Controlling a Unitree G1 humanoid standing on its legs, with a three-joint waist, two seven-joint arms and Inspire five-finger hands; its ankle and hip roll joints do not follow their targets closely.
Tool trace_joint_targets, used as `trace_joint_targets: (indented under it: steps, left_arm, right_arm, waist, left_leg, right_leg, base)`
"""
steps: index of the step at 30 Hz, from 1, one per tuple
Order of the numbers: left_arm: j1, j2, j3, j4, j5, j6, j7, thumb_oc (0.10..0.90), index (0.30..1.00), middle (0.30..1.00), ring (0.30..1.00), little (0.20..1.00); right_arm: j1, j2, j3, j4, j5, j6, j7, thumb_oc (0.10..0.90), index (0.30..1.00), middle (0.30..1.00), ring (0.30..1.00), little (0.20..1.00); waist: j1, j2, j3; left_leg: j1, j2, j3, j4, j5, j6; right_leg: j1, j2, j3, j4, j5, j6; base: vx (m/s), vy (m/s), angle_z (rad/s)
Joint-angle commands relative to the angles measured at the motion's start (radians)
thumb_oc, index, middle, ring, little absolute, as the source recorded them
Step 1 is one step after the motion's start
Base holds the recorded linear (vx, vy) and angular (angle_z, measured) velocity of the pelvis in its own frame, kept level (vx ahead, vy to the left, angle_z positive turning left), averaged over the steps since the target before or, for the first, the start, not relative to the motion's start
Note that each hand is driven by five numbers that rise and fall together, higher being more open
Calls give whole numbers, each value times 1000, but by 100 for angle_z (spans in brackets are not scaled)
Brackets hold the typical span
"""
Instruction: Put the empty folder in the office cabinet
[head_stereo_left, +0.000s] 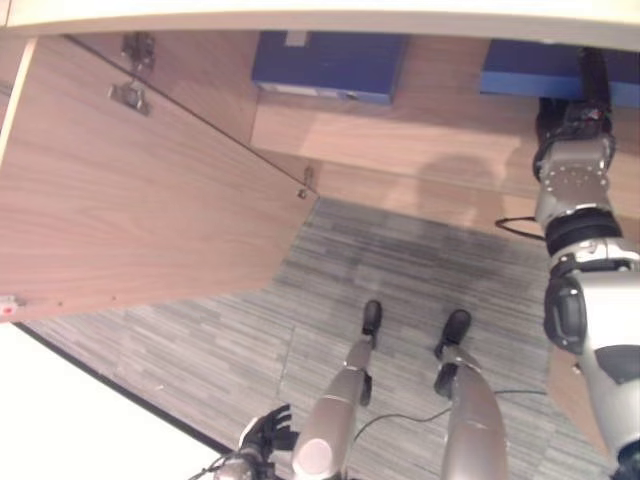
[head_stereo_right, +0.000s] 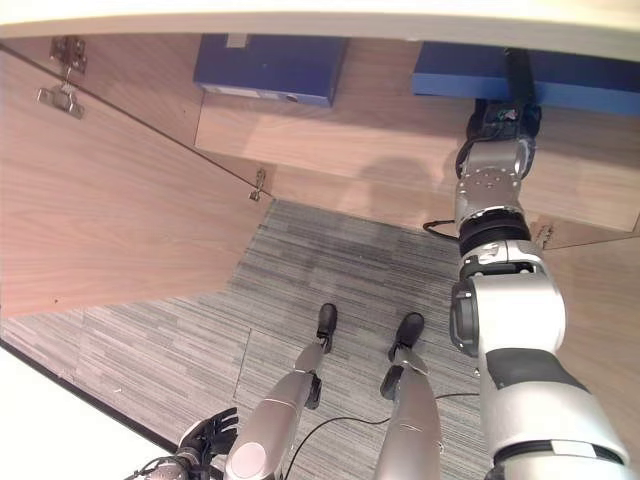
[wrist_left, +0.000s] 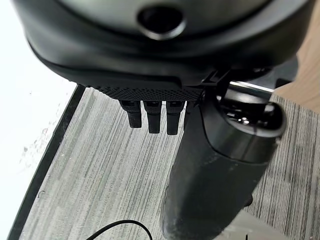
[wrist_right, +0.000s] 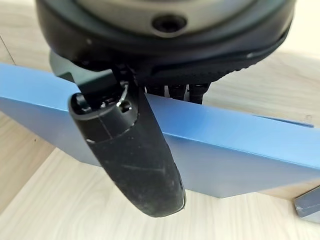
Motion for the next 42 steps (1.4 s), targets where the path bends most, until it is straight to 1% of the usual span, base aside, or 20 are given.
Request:
trace_joint_targets:
  steps: [1,6,10,12,13,15,18,20,23,24,25,26,30,32,35,36,37,39,40,42]
  left_arm:
    - [77,76,-50,47,-45,30,6,800,900,900,900,900]
    - [85,78,-54,25,-50,35,1,800,900,900,900,900]
    - [99,84,-56,-1,-58,36,-10,800,900,900,900,900]
    - [103,92,-53,-12,-60,38,-18,800,900,900,900,900]
    - [103,92,-53,-13,-60,38,-18,800,900,900,900,900]
    - [109,98,-51,-28,-66,42,-27,800,900,900,900,900]
    - [117,109,-57,-57,-71,47,-30,800,900,900,900,900]
    - [122,113,-58,-68,-71,46,-33,800,900,900,900,900]
    - [129,119,-69,-95,-92,52,-20,800,900,900,900,900]
    - [131,120,-72,-124,-102,54,-7,800,900,900,900,900]
    - [131,122,-80,-142,-103,58,-3,800,900,900,900,900]
    - [143,124,-91,-197,-111,57,9,800,900,900,900,900]
    - [166,148,-95,-307,-109,61,19,800,900,900,900,900]
    - [172,162,-99,-342,-115,68,19,800,900,900,900,900]
    - [178,175,-100,-371,-121,77,22,800,900,900,900,900]
    - [156,149,-114,-333,-93,66,44,800,900,900,900,900]
    - [144,112,-123,-260,-83,75,61,800,900,900,900,900]
    - [135,77,-91,-120,-86,78,69,800,900,900,900,900]
    - [131,70,-72,-69,-82,79,70,800,900,900,900,900]
    - [124,60,-44,-8,-76,78,66,800,900,900,900,900]
  right_arm:
    - [-54,-25,42,-31,-42,-16,37,800,900,900,900,900]
    - [-36,-8,52,-40,-45,-1,39,800,900,900,900,900]
    - [-22,-2,78,-65,-56,22,63,800,900,900,900,900]
    - [-5,-6,132,-51,-98,70,82,800,900,900,900,900]
    - [-6,-6,133,-50,-98,70,83,800,900,900,900,900]
    - [-3,-12,163,-30,-136,106,93,800,900,900,900,900]
    - [-20,1,165,-54,-139,100,88,800,900,900,900,900]
    - [-27,13,190,-56,-160,105,75,800,900,900,900,900]
    - [-69,32,172,-72,-182,67,12,800,900,900,900,900]
    - [-82,48,143,-113,-191,24,-30,800,900,900,900,900]
    - [-92,65,126,-144,-192,1,-41,800,900,900,900,900]
    - [-97,100,106,-247,-222,-53,-82,800,900,900,900,900]
    - [-50,169,67,-418,-257,-129,-145,800,900,900,900,900]
    - [-36,183,68,-449,-273,-137,-163,800,900,900,900,900]
    - [-21,191,70,-473,-315,-125,-197,800,900,900,900,900]
    - [-11,237,111,-532,-383,-135,-216,800,900,900,900,900]
    - [-3,261,73,-503,-361,-130,-231,800,900,900,900,900]
    - [-35,221,67,-439,-326,-133,-228,800,900,900,900,900]
    - [-40,196,65,-420,-310,-122,-218,800,900,900,900,900]
    - [-45,147,72,-371,-289,-100,-201,800,900,900,900,900]
  waist:
    - [17,-41,-62]
    - [13,-41,-56]
    - [11,-43,-55]
    - [8,-48,-51]
    - [8,-47,-51]
    - [4,-54,-48]
    - [5,-54,-46]
    - [5,-56,-45]
    - [-2,-58,-46]
    - [-4,-58,-48]
    - [-5,-55,-50]
    - [0,-47,-54]
    - [2,-26,-57]
    - [-1,-21,-54]
    - [-6,-21,-52]
    - [-13,-27,-50]
    - [-15,-30,-51]
    - [-8,-31,-50]
    - [-7,-34,-48]
    - [-7,-37,-44]
  left_leg:
    - [112,-69,75,-5,-154,11]
    - [111,-71,80,0,-157,14]
    - [110,-75,88,0,-158,15]
    - [112,-75,91,-1,-157,15]
    - [112,-75,91,-1,-157,15]
    - [111,-74,95,0,-157,16]
    - [108,-77,96,3,-158,17]
    - [108,-78,99,2,-156,16]
    - [106,-77,102,-3,-156,17]
    - [107,-78,103,-6,-156,18]
    - [107,-79,102,-8,-157,19]
    - [108,-82,101,-8,-159,20]
    - [112,-86,101,-12,-159,22]
    - [112,-87,103,-12,-159,23]
    - [113,-88,105,-13,-159,23]
    - [112,-87,106,-13,-160,24]
    - [112,-88,104,-13,-160,23]
    - [109,-89,100,-12,-158,22]
    - [109,-90,100,-12,-157,22]
    - [110,-90,101,-13,-155,21]
  right_leg:
    - [139,64,40,-335,75,109]
    - [141,64,44,-340,81,110]
    - [145,62,46,-348,89,111]
    - [147,62,48,-352,94,110]
    - [148,62,48,-352,94,110]
    - [151,61,49,-356,99,109]
    - [149,62,51,-358,101,108]
    - [148,62,52,-360,104,108]
    - [145,65,56,-365,107,108]
    - [145,66,57,-369,108,109]
    - [145,67,58,-372,108,110]
    - [147,66,57,-376,109,111]
    - [150,61,57,-380,111,115]
    - [149,60,56,-379,112,115]
    - [148,60,57,-379,113,114]
    - [145,59,58,-380,115,115]
    - [144,60,59,-380,115,114]
    - [141,61,61,-380,114,114]
    - [142,61,61,-380,115,115]
    - [141,62,62,-377,114,115]
  base:
    - [-9,38,-5]
    - [-4,13,0]
    - [-7,10,-3]
    - [-17,18,-7]
    - [-12,2,-6]
    - [-14,-1,-6]
    - [0,0,0]
    - [-10,-2,-2]
    - [0,0,0]
    - [2,20,-3]
    - [5,16,-4]
    - [1,18,-6]
    - [-7,24,-11]
    - [0,0,0]
    - [0,0,0]
    - [0,0,0]
    - [0,0,0]
    - [-8,-6,-8]
    - [-12,-12,-4]
    - [-7,-12,5]
